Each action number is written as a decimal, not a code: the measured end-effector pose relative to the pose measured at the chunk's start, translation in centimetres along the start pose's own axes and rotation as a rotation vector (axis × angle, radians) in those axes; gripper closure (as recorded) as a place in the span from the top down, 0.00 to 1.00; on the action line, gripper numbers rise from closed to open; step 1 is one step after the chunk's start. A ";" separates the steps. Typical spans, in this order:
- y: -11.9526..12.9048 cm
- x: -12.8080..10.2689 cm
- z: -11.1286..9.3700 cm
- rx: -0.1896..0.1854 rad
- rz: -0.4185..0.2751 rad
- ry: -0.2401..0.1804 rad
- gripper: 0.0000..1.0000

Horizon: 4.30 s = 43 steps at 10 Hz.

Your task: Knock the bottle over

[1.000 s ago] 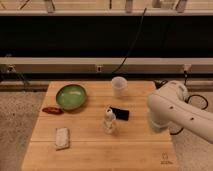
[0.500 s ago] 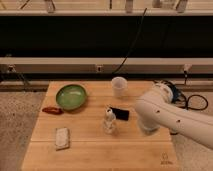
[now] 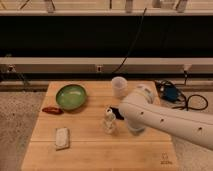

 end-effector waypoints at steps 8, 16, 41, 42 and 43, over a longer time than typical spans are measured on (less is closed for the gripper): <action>-2.2 -5.4 -1.1 0.000 -0.039 -0.002 0.02; -3.3 -5.4 -1.6 0.002 -0.031 -0.001 0.02; -6.3 -4.9 -2.5 0.016 -0.058 -0.027 0.02; -6.4 -5.1 -2.5 0.019 -0.060 -0.033 0.02; -6.5 -5.1 -2.6 0.019 -0.062 -0.035 0.02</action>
